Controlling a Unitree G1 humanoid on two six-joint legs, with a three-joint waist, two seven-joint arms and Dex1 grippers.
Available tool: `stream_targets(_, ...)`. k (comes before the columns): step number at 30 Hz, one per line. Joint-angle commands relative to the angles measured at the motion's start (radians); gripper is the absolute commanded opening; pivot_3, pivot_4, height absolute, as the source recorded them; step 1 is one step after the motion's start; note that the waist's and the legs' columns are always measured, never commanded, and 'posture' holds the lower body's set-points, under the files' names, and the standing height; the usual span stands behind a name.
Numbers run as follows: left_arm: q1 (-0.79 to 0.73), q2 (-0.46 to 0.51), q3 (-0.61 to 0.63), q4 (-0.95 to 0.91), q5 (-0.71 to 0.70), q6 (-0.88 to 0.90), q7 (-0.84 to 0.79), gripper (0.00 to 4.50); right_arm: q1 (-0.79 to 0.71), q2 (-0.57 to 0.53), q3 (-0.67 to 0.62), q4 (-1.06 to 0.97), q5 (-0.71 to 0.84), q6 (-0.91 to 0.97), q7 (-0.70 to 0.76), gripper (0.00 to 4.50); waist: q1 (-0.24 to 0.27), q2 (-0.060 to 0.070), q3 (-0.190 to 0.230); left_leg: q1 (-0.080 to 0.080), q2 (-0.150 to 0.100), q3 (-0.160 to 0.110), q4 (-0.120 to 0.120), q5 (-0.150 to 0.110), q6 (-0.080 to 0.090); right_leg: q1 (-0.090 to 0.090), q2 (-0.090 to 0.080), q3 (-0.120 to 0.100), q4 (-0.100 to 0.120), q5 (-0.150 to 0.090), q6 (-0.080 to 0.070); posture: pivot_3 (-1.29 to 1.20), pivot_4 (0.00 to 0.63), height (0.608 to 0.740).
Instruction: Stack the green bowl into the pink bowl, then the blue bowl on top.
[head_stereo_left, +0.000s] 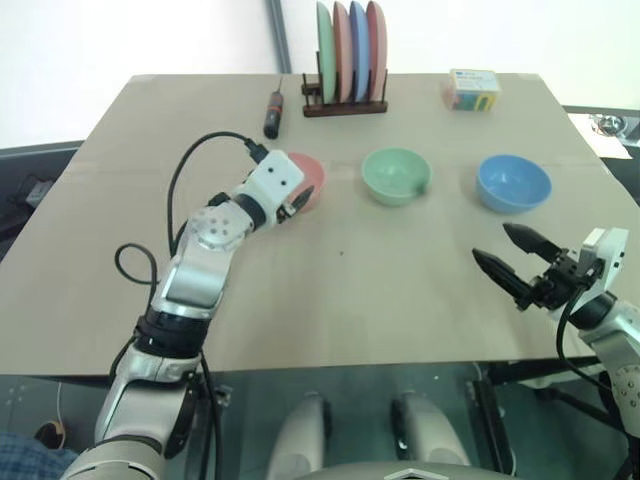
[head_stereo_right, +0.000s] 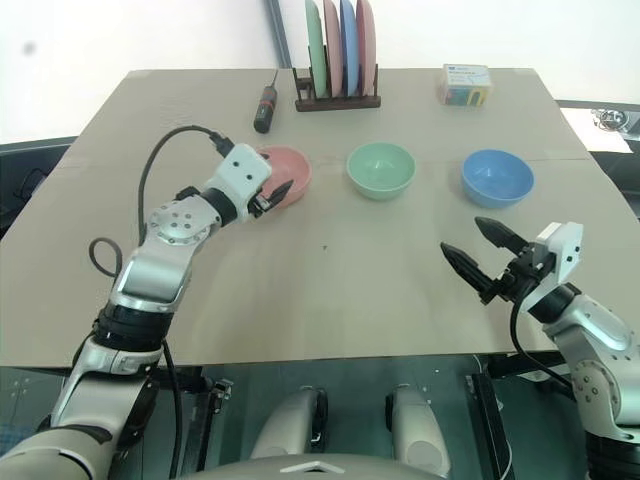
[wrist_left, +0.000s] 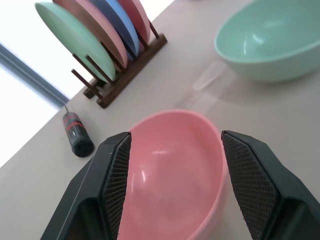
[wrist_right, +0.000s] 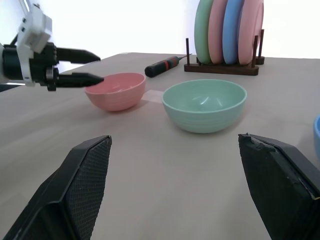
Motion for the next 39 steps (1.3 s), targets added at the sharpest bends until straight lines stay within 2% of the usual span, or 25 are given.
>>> stream_targets(1, -0.081, 0.006, -0.031, 0.119, 0.035, -0.089, -0.033, 3.06, -0.02, -0.016, -0.028, -0.059, 0.023, 0.001, -0.016, 4.27, 0.0, 0.0, 0.0, 0.0, 0.0, 0.0, 0.0, 0.0, 0.0, 0.0, 0.0, 0.0, 0.0, 0.0, 0.0, 0.0, 0.15, 0.74)
stream_targets(6, -0.163, 0.006, -0.07, 0.286, 0.05, -0.205, -0.11, 3.06, -0.015, -0.024, -0.047, -0.069, 0.029, 0.0, -0.03, 4.27, 0.001, 0.0, 0.0, -0.001, 0.0, 0.0, 0.0, 0.0, 0.0, 0.0, 0.0, 0.0, 0.0, 0.0, 0.0, 0.0, 0.15, 0.74)
stream_targets(11, -0.227, -0.012, -0.072, 0.413, 0.068, -0.318, -0.114, 3.06, 0.001, -0.021, -0.054, -0.086, 0.032, 0.001, -0.044, 4.27, 0.001, -0.001, 0.0, -0.001, 0.0, 0.0, 0.0, 0.0, 0.0, 0.0, 0.0, 0.0, -0.001, 0.0, 0.0, 0.0, 0.15, 0.74)
stream_targets(15, -0.238, -0.028, -0.053, 0.422, 0.035, -0.3, -0.155, 3.06, 0.017, -0.019, -0.062, -0.098, 0.035, 0.0, -0.054, 4.27, 0.001, -0.001, 0.0, -0.001, 0.0, 0.0, 0.0, 0.0, 0.0, 0.0, 0.0, 0.0, -0.001, 0.0, 0.0, 0.0, 0.15, 0.74)
stream_targets(19, -0.221, -0.013, -0.079, 0.438, 0.066, -0.287, -0.191, 3.06, 0.027, -0.021, -0.067, -0.102, 0.035, -0.002, -0.058, 4.27, 0.0, -0.001, 0.0, -0.001, 0.0, 0.0, 0.0, 0.0, 0.0, 0.0, 0.0, 0.0, 0.0, 0.0, 0.0, 0.0, 0.15, 0.74)
stream_targets(20, -0.218, -0.006, -0.092, 0.447, 0.08, -0.274, -0.204, 2.82, 0.026, -0.023, -0.069, -0.101, 0.035, -0.002, -0.058, 4.27, 0.0, -0.001, 0.0, -0.001, 0.0, 0.0, 0.0, 0.0, 0.0, 0.0, 0.0, 0.0, 0.0, 0.0, 0.0, 0.0, 0.15, 0.74)
stream_targets(21, -0.217, -0.002, -0.1, 0.453, 0.09, -0.265, -0.213, 2.82, 0.025, -0.025, -0.07, -0.1, 0.036, -0.001, -0.059, 4.27, -0.001, -0.001, 0.0, -0.001, 0.0, 0.0, 0.0, 0.0, 0.0, 0.0, 0.0, 0.0, 0.0, 0.0, 0.0, 0.0, 0.15, 0.74)
stream_targets(23, -0.219, 0.005, -0.111, 0.466, 0.114, -0.248, -0.214, 2.18, 0.022, -0.028, -0.072, -0.098, 0.034, -0.003, -0.058, 4.27, -0.003, -0.001, 0.0, -0.001, 0.0, 0.0, 0.0, 0.0, 0.0, 0.0, 0.0, 0.0, 0.0, 0.0, 0.0, 0.0, 0.15, 0.74)
stream_targets(24, -0.223, 0.006, -0.112, 0.472, 0.12, -0.234, -0.216, 1.51, 0.019, -0.03, -0.074, -0.097, 0.034, -0.002, -0.058, 4.27, -0.002, -0.001, 0.0, -0.001, 0.0, 0.0, 0.0, 0.0, 0.0, 0.0, 0.0, 0.0, 0.0, 0.0, 0.0, 0.0, 0.15, 0.74)
stream_targets(25, -0.226, 0.007, -0.112, 0.477, 0.124, -0.222, -0.217, 1.35, 0.018, -0.032, -0.076, -0.096, 0.035, -0.001, -0.057, 4.27, -0.002, -0.001, 0.0, -0.001, 0.0, 0.0, 0.0, 0.0, 0.0, 0.0, 0.0, 0.0, 0.001, 0.0, 0.0, 0.0, 0.15, 0.74)
stream_targets(28, -0.23, 0.009, -0.111, 0.485, 0.137, -0.197, -0.218, 0.2, 0.019, -0.034, -0.079, -0.091, 0.034, -0.002, -0.054, 4.27, -0.002, -0.001, 0.0, -0.001, 0.0, 0.0, 0.0, 0.0, 0.0, 0.0, 0.0, 0.0, 0.001, 0.0, 0.0, 0.0, 0.15, 0.74)
stream_targets(33, -0.224, 0.001, -0.104, 0.433, 0.115, -0.231, -0.245, 0.09, 0.024, -0.032, -0.08, -0.09, 0.033, -0.003, -0.053, 4.27, -0.002, 0.0, 0.0, -0.001, 0.0, 0.0, 0.0, 0.0, 0.0, 0.0, 0.0, 0.0, 0.001, 0.0, 0.0, 0.0, 0.15, 0.74)
stream_targets(36, -0.204, -0.001, -0.117, 0.334, 0.081, -0.294, -0.314, 0.09, 0.023, -0.032, -0.079, -0.087, 0.032, -0.003, -0.054, 4.27, -0.001, 0.0, 0.0, -0.001, 0.0, 0.0, 0.0, 0.0, 0.0, -0.001, 0.0, 0.0, 0.001, 0.0, 0.0, 0.0, 0.15, 0.74)
stream_targets(39, -0.163, 0.043, -0.178, 0.163, 0.102, -0.301, -0.432, 0.09, 0.022, -0.033, -0.077, -0.087, 0.031, -0.001, -0.053, 4.27, 0.001, 0.0, 0.0, -0.002, 0.0, 0.0, 0.0, 0.0, 0.0, -0.001, 0.0, 0.0, 0.0, 0.0, 0.0, 0.0, 0.15, 0.74)
